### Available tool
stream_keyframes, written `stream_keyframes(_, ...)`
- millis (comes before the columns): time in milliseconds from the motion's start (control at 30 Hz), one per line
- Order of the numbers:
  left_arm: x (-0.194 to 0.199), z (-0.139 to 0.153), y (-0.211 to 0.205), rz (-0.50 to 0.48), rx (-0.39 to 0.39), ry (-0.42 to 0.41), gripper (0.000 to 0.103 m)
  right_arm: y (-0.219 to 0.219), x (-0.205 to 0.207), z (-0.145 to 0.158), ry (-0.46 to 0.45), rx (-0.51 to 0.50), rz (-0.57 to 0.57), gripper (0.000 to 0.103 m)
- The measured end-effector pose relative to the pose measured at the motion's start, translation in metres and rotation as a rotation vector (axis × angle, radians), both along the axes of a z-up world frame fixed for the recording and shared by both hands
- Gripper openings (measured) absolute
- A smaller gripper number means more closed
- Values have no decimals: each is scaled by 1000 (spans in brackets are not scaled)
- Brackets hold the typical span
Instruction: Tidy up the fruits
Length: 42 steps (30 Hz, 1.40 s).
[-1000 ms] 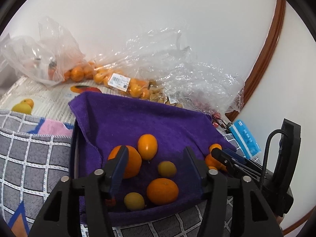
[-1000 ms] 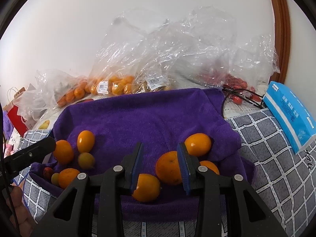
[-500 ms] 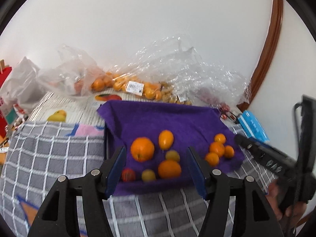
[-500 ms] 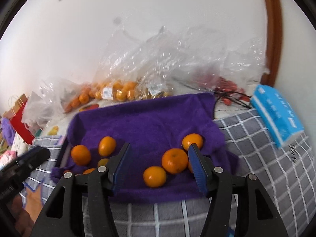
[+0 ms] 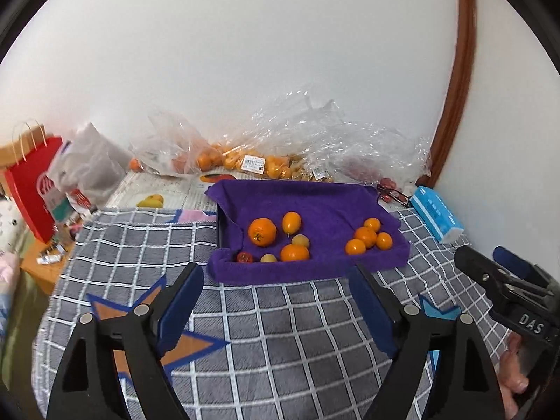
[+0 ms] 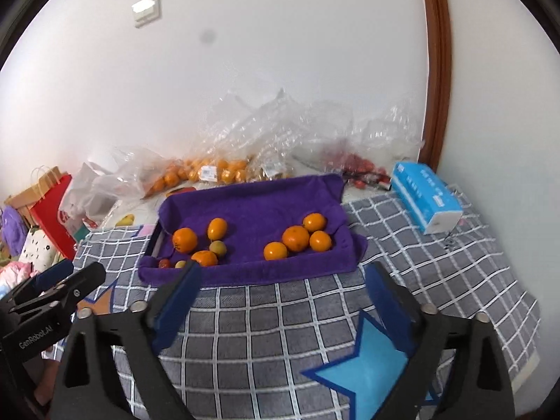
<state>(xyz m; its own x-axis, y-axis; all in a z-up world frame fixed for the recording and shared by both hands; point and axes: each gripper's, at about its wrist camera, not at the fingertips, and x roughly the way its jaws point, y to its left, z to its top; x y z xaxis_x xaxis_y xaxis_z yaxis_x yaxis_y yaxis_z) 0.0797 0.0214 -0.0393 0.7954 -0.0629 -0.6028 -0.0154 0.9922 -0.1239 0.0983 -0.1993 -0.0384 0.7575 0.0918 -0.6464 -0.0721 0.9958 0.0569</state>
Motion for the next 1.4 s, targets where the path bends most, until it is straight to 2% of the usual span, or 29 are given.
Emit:
stream_keyframes(267, -38, 18, -21, 12, 62, -33, 92, 1, -43, 14, -28, -46, 18, 103)
stream_keyframes(567, -55, 32, -27, 22, 74, -48, 93, -5, -66, 23, -46, -36, 23, 103)
stream_keyframes(900, -56, 31, -19, 41, 54, -39, 93, -12, -70, 25, -47, -27, -3, 103)
stream_keyframes(1400, -56, 29, -23, 38, 75, -44, 93, -10, -71, 24, -52, -32, -7, 103)
